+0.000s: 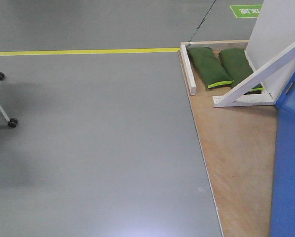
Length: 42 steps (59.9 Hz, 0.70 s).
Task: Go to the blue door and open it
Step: 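Reach the right gripper toward the edge of the blue door, then pull the blue door edge toward the robot with the right gripper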
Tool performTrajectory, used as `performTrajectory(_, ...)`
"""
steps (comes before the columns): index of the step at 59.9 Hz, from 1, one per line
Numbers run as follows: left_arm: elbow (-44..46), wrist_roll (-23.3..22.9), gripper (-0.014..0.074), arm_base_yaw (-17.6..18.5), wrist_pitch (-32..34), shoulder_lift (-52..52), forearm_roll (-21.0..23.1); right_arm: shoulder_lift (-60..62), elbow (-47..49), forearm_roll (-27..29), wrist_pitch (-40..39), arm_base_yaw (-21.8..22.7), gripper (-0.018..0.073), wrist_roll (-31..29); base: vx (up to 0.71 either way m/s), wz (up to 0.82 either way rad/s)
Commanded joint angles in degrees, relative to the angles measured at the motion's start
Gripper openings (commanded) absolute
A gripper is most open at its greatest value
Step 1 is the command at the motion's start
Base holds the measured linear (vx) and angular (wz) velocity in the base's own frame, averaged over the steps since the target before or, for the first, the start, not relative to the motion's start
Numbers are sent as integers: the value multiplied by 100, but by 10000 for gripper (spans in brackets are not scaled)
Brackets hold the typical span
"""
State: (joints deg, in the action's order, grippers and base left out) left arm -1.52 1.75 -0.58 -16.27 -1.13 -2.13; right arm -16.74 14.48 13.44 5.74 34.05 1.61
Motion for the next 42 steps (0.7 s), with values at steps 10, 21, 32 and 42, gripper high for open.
performTrajectory(10,-32,-14,70,37,494,-33,45,-1127,1406,1111,-945,2193,2,-59,0,0)
performTrajectory(21,-32,-14,70,37,494,-33,45,-2007,2027,1261,-1720,3150,2,-59,0,0)
performTrajectory(32,-32,-14,70,37,494,-33,45,-3011,2729,1261,-2275,3568,2,-59,0,0)
performTrajectory(42,-32,-14,70,37,494,-33,45,-3926,3553,1261,-2323,3584,2,-59,0,0)
